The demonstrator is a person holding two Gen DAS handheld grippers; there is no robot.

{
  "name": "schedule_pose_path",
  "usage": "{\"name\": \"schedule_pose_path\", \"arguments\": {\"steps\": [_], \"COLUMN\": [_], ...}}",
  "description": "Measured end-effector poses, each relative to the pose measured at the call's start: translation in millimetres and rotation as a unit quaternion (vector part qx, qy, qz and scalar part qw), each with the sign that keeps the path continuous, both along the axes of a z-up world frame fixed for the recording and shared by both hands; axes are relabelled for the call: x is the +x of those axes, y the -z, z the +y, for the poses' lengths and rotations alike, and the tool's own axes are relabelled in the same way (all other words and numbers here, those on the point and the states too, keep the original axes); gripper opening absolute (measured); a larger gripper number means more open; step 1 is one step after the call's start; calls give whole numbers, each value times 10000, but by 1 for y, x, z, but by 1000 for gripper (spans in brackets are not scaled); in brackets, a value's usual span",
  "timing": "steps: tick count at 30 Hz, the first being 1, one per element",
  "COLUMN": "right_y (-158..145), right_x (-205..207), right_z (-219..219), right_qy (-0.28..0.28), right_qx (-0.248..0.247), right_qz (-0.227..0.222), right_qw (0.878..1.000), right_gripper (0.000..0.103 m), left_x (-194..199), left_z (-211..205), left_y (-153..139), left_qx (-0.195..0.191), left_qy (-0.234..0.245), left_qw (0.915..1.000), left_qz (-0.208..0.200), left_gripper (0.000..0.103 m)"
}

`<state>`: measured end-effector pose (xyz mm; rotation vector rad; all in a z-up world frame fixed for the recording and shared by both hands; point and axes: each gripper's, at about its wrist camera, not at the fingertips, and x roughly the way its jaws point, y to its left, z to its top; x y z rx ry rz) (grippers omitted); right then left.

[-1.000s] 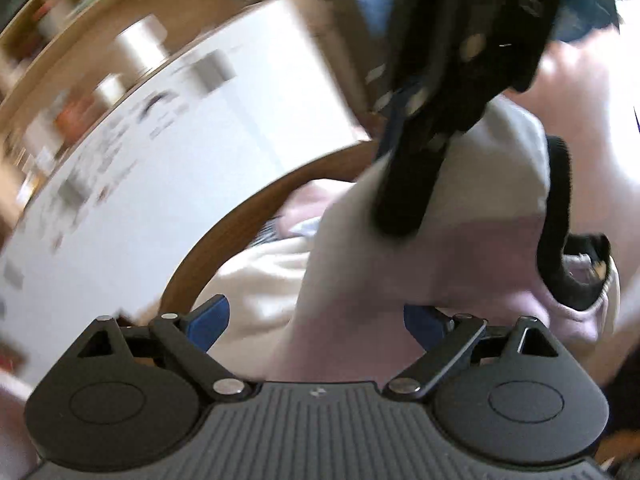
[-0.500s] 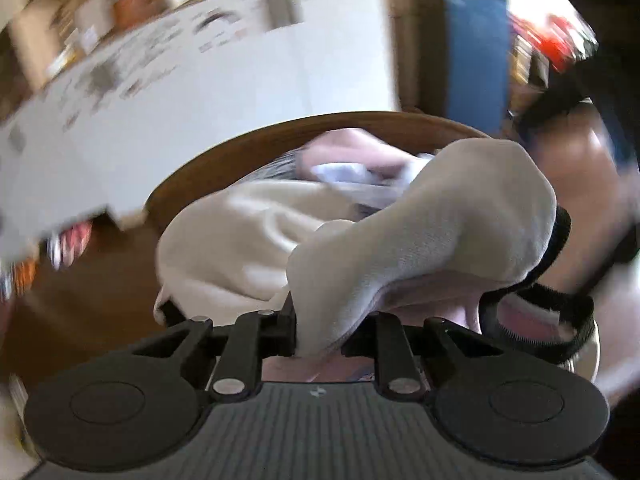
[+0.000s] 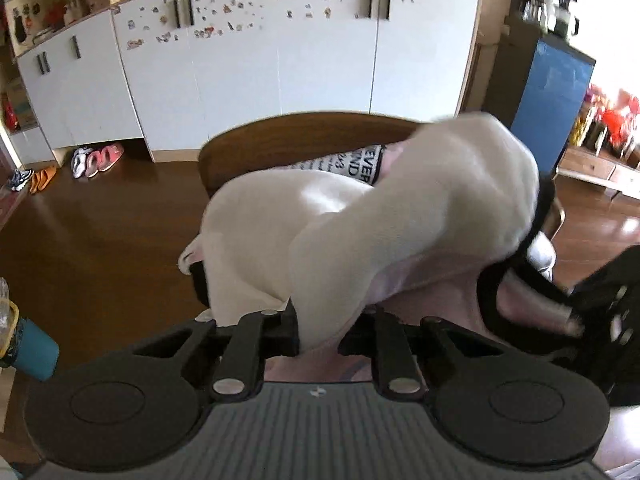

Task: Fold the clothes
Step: 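Grasp the cream sleeve with the left gripper while the right gripper grasps the black-trimmed hood, then lift the sweatshirt with both grippers and carry it toward the bed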

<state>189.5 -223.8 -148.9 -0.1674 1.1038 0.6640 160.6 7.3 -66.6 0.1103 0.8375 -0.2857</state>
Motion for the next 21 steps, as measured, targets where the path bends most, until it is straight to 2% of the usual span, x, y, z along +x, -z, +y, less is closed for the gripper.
{"name": "schedule_pose_path", "arguments": {"steps": [8, 12, 17, 21], "right_y": [-70, -92, -124, -144], "right_x": [-5, -25, -42, -59], "right_z": [-27, -26, -34, -37], "right_qy": [733, 511, 646, 559], "right_qx": [723, 902, 1376, 1522], "right_qz": [-548, -799, -1121, -1423], "right_qw": [9932, 9914, 9820, 9765], "right_gripper": [103, 103, 103, 103], "left_x": [-47, -74, -97, -115], "left_z": [10, 10, 16, 22], "left_y": [-40, -54, -74, -94], "left_qx": [-286, -428, -708, -842], "left_qy": [13, 141, 97, 108], "left_qw": [9976, 9957, 9920, 9885], "left_qz": [-632, -813, -1038, -1251], "left_gripper": [12, 12, 12, 12]}}
